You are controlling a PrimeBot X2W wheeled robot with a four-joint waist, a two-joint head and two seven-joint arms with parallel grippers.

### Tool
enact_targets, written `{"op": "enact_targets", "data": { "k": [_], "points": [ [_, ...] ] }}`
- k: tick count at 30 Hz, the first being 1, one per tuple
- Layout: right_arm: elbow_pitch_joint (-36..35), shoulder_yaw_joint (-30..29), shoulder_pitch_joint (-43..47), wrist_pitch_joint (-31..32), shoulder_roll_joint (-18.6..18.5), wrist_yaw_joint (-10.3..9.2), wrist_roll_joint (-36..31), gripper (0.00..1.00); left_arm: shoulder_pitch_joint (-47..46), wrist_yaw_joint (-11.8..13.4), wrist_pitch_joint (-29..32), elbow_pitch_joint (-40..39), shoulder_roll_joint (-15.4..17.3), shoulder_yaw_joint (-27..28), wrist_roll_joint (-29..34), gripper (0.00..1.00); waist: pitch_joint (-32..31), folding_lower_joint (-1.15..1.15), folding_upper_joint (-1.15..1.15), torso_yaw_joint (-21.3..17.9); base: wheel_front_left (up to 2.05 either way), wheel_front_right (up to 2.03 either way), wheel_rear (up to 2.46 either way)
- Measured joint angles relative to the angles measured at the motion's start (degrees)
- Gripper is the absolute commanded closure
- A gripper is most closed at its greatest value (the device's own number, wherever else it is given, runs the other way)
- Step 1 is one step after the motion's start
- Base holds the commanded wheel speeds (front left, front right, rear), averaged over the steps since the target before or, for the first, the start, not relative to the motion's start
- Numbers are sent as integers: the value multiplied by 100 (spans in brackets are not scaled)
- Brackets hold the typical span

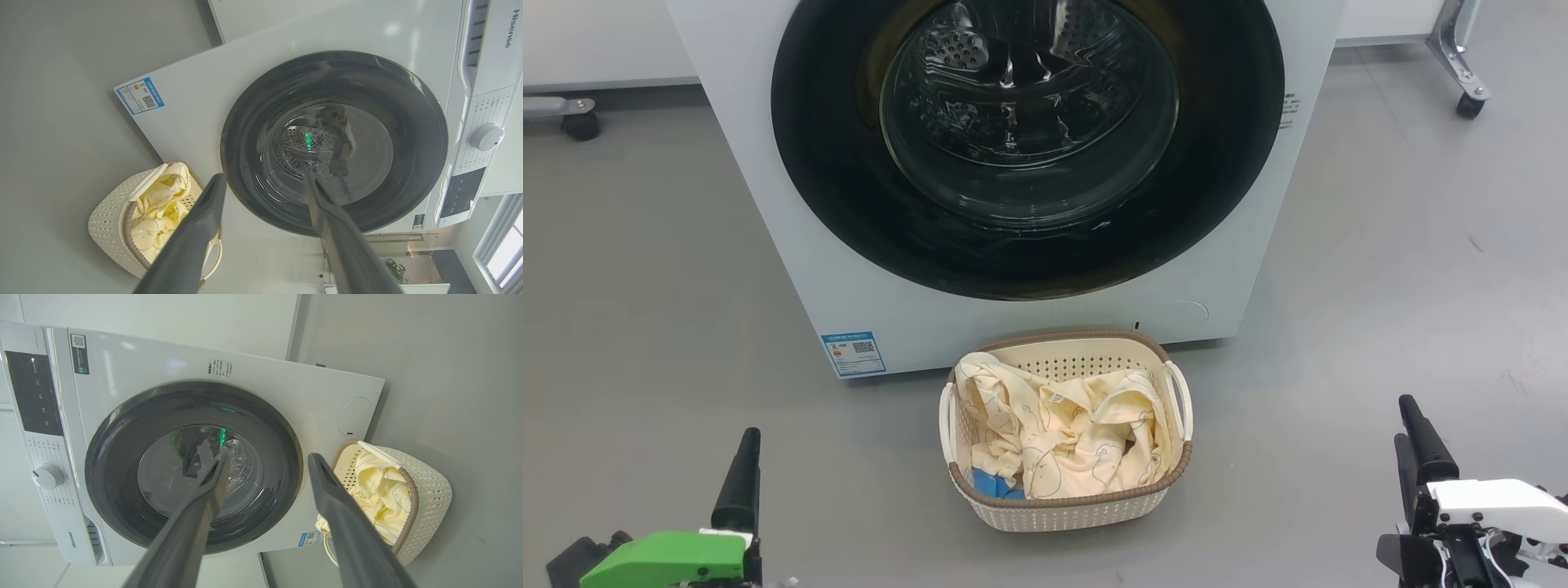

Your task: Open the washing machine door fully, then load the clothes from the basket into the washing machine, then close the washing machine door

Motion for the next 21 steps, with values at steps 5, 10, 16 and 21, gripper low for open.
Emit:
{"op": "enact_targets", "data": {
  "k": [5, 10, 16, 21],
  "points": [
    [-8, 110, -5, -125, -73, 0, -232, 0, -4, 0, -109, 8, 64, -84, 243, 0, 3, 0, 0, 3, 0, 0, 0],
    [-9, 309, -41, -278, -227, 0, -677, 0, -14, -1, -249, 102, 197, -233, 734, 0, 1, 0, 0, 14, 0, 0, 0],
    [0, 522, -135, -445, -392, 1, -1236, 0, -103, 0, -370, 196, 256, -387, 1246, 0, -8, 0, 0, 28, 0, 0, 0],
    [31, 662, -145, -533, -539, -2, -1766, 0, -166, 65, -470, 246, 381, -513, 1818, 0, -17, 0, 0, 39, 0, 0, 0]
  ]
}}
